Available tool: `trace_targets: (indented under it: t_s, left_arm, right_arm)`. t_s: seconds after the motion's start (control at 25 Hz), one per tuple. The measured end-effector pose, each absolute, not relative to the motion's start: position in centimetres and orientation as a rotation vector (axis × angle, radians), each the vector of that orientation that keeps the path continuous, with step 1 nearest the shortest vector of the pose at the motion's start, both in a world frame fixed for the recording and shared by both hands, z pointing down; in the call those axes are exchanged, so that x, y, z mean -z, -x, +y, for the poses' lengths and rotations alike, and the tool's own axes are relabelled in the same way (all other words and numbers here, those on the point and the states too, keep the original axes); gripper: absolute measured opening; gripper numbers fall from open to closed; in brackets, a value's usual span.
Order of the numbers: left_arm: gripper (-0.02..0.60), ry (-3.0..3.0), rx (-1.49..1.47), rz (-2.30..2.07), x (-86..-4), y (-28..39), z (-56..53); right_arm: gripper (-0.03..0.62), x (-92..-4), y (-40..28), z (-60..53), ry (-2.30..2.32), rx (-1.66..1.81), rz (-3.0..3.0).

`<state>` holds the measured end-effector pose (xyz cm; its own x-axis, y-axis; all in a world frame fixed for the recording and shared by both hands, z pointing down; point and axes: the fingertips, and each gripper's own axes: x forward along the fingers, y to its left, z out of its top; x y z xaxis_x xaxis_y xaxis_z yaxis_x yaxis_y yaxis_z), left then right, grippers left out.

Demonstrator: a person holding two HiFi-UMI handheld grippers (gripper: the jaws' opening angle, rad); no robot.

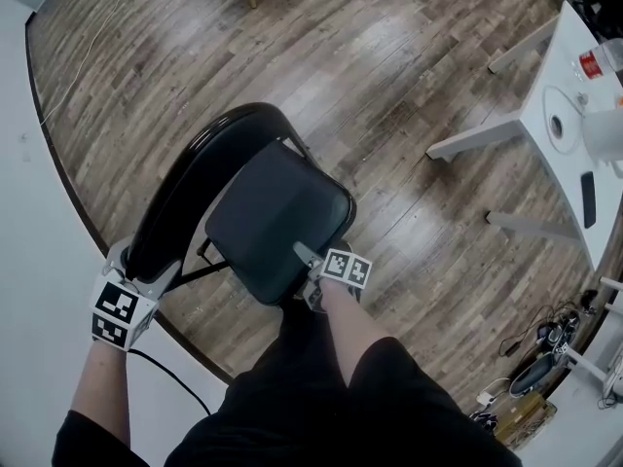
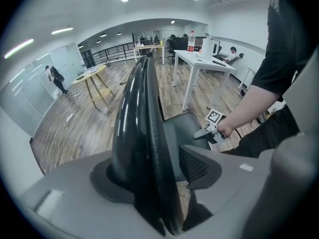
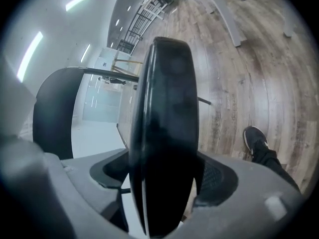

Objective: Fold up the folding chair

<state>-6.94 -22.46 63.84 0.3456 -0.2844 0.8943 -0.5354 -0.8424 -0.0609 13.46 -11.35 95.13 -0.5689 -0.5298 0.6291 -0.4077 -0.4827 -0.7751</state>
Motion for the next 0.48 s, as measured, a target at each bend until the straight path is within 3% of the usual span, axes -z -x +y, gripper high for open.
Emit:
trace_targets:
  t_s: [0.12, 0.24, 0.48]
  left_arm:
    - [0.224, -2.347, -1.481, -0.774, -63.61, 6.95, -22.77]
    - [0.162, -2.334, -1.477, -0.777, -63.37, 6.72, -22.94]
    - [0.146, -2.344, -1.483, -0.782, -63.76, 7.3, -23.08]
  right_arm:
    - [0.368, -95.28, -13.47, -11.47, 1.431, 2.22, 1.512]
    - [0.293, -95.17, -13.36, -11.61, 1.455, 2.206, 1.505]
    - [0.282, -95.2, -13.49, -11.64, 1.452, 2.2, 1.508]
